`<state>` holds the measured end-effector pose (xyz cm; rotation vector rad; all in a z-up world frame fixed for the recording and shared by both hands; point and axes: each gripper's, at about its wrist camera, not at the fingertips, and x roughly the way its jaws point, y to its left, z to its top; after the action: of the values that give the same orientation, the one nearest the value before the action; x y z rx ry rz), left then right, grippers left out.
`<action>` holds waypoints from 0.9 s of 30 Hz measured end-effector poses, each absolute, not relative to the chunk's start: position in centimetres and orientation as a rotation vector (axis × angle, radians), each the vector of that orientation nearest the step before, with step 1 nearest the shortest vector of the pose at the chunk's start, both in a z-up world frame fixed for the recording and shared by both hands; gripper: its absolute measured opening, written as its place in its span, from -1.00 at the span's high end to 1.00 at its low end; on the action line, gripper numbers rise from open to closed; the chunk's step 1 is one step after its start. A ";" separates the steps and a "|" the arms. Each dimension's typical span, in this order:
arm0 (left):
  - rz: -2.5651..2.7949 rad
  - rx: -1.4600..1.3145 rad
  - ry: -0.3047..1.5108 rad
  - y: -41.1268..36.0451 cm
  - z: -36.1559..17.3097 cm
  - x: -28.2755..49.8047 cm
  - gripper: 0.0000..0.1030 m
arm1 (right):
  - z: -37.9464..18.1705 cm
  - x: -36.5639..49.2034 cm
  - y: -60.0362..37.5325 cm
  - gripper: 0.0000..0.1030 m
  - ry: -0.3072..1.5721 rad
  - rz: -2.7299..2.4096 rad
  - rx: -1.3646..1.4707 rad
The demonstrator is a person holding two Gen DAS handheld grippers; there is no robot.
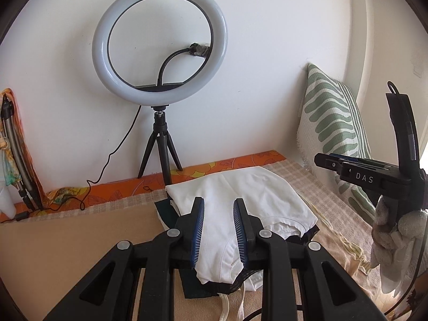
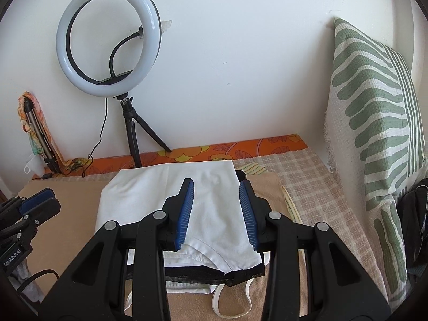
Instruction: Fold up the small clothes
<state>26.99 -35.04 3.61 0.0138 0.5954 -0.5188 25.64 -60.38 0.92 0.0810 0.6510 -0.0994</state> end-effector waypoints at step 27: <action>-0.612 0.064 0.547 -28.3 4.8 11.2 0.28 | 0.8 8.0 -51.5 0.28 0.606 -0.100 0.140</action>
<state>11.19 -28.33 4.83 0.0635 0.5465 -0.6123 8.04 -51.47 0.83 0.1398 0.6055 -0.0997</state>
